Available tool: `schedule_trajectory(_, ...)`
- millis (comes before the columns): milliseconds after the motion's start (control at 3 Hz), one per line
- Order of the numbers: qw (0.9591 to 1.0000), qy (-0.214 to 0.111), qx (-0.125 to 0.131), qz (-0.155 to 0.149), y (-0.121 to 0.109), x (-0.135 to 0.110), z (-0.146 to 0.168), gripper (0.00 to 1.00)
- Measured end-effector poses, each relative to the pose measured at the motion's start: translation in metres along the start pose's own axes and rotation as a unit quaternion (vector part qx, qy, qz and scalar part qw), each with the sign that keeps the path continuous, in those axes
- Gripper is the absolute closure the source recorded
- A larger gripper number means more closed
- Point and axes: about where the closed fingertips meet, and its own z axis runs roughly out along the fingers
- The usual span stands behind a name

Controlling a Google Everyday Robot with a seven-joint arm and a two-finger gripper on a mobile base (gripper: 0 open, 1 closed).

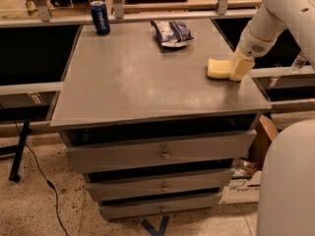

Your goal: Pick sponge

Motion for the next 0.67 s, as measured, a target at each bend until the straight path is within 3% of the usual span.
schedule_trajectory(333,1.0,0.0,0.0,0.0,0.0,0.0,-0.001,0.87)
schedule_trajectory(667,0.9999,-0.008,0.014,0.001,0.0,-0.008,-0.018,1.0)
